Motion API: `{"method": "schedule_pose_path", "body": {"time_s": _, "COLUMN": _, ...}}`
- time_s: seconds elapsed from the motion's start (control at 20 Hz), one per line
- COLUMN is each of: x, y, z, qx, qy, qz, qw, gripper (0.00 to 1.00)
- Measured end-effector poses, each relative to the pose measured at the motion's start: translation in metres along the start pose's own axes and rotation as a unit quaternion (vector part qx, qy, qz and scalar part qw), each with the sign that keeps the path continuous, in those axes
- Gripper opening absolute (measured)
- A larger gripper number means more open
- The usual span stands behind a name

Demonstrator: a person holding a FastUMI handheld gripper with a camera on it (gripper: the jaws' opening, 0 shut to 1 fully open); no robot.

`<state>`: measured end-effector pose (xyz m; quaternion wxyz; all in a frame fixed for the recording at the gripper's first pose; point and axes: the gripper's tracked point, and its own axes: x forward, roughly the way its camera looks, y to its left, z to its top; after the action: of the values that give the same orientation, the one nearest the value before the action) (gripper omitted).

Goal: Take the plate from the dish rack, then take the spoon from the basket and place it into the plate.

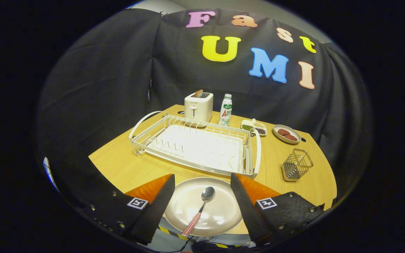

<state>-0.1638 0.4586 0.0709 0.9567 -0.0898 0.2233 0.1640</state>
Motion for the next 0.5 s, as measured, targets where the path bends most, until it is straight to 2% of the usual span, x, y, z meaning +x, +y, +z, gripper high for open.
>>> {"method": "schedule_pose_path", "body": {"time_s": 0.3, "x": -0.001, "y": -0.011, "z": 0.021, "qx": -0.001, "qy": -0.017, "qz": -0.009, "qw": 1.0, "gripper": 0.97}}
{"method": "schedule_pose_path", "body": {"time_s": 0.5, "x": -0.012, "y": -0.031, "z": 0.069, "qx": 0.004, "qy": -0.067, "qz": -0.023, "qw": 0.997, "gripper": 0.97}}
